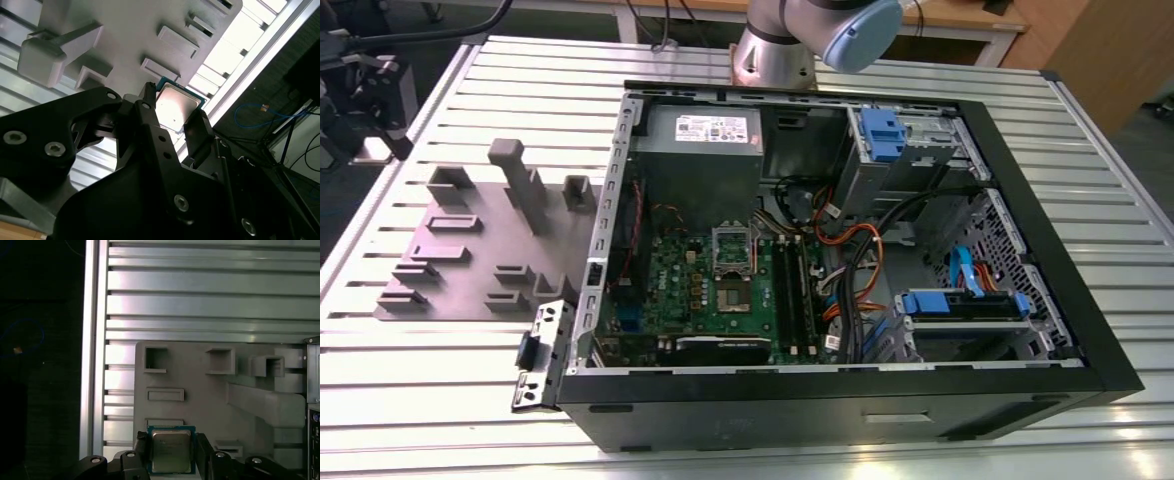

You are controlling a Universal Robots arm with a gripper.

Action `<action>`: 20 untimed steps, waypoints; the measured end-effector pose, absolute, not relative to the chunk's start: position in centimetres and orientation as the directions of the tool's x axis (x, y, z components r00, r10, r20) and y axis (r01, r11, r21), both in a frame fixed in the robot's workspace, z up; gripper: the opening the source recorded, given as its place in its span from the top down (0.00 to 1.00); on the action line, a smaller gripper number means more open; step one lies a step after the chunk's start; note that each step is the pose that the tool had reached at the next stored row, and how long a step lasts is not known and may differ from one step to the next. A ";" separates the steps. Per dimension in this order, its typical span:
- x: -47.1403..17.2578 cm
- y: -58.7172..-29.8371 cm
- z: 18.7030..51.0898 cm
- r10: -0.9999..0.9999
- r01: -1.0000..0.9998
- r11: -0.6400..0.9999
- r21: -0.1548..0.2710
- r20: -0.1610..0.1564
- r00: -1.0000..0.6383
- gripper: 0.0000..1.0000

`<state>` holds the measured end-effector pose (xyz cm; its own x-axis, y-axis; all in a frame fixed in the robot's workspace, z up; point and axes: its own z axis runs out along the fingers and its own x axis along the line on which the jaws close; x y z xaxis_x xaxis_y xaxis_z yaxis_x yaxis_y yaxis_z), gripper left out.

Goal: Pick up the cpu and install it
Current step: 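Pick up the cpu and move it towards the insertion slot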

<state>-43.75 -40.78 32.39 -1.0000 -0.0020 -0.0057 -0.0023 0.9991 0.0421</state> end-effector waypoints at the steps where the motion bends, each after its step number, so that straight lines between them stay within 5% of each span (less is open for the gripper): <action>1: -43.7 -40.8 32.4 -0.002 -0.002 0.999 0.042 -0.006 -1.000 0.53; 20: -43.6 -40.8 32.6 -0.002 -0.002 0.999 0.042 -0.006 -1.000 0.53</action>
<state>-43.64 -40.78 32.56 -1.0000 -0.0021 -0.0058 -0.0023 0.9991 0.0422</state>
